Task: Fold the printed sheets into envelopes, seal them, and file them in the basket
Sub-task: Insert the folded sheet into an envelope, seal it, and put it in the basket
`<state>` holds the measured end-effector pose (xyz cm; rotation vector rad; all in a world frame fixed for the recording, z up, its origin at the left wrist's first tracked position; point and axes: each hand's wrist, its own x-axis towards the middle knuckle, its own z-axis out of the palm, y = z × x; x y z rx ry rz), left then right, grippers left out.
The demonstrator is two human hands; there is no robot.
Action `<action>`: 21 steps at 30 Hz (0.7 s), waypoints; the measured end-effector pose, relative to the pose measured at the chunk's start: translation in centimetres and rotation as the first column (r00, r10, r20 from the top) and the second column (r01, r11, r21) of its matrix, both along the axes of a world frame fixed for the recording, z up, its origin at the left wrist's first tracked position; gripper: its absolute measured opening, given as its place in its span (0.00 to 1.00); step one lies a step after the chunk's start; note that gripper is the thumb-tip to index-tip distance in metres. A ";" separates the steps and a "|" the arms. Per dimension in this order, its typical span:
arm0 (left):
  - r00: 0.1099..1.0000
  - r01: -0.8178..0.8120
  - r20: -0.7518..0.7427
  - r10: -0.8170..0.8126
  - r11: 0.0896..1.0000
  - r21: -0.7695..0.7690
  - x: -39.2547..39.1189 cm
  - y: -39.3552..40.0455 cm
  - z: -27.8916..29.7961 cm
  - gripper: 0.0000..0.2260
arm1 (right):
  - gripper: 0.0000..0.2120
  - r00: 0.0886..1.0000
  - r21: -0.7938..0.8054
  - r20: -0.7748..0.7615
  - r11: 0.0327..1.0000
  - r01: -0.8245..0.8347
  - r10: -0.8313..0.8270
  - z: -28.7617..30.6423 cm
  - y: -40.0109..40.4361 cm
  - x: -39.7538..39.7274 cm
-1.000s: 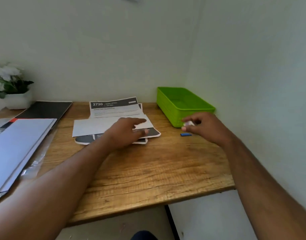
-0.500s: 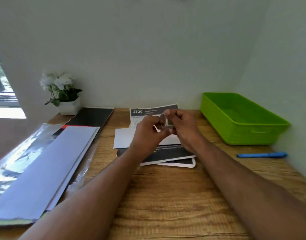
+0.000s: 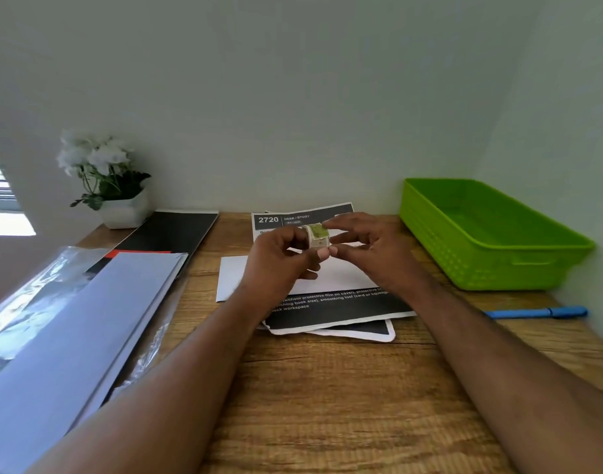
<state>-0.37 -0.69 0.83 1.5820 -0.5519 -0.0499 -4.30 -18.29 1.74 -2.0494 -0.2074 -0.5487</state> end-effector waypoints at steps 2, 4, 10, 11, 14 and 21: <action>1.000 0.006 0.013 -0.006 1.000 0.020 0.0 0.1 0.1 0.08 | 0.17 1.000 0.008 0.020 1.000 0.006 -0.006 0.1 0.0 -0.1; 0.999 0.011 0.029 -0.013 0.999 0.050 0.1 0.3 0.2 0.08 | 0.17 1.000 0.011 0.027 1.000 -0.004 0.003 0.3 -0.1 -0.3; 0.997 0.060 0.048 -0.066 0.991 0.117 0.2 0.8 0.5 0.07 | 0.14 0.998 -0.010 0.033 0.999 -0.049 0.049 0.3 -0.4 -0.3; 0.996 0.069 0.042 -0.074 0.991 0.117 0.2 0.8 0.5 0.06 | 0.13 0.997 -0.005 0.051 0.999 -0.052 0.052 0.3 -0.5 -0.2; 0.995 0.095 0.018 -0.098 0.988 0.120 0.3 0.9 0.6 0.05 | 0.10 0.993 0.020 0.095 0.997 -0.070 0.068 0.2 -0.7 0.0; 0.992 0.092 0.063 -0.106 0.978 0.186 0.6 0.9 0.8 0.09 | 0.05 0.997 0.219 0.046 0.974 -0.064 0.056 0.3 0.0 0.1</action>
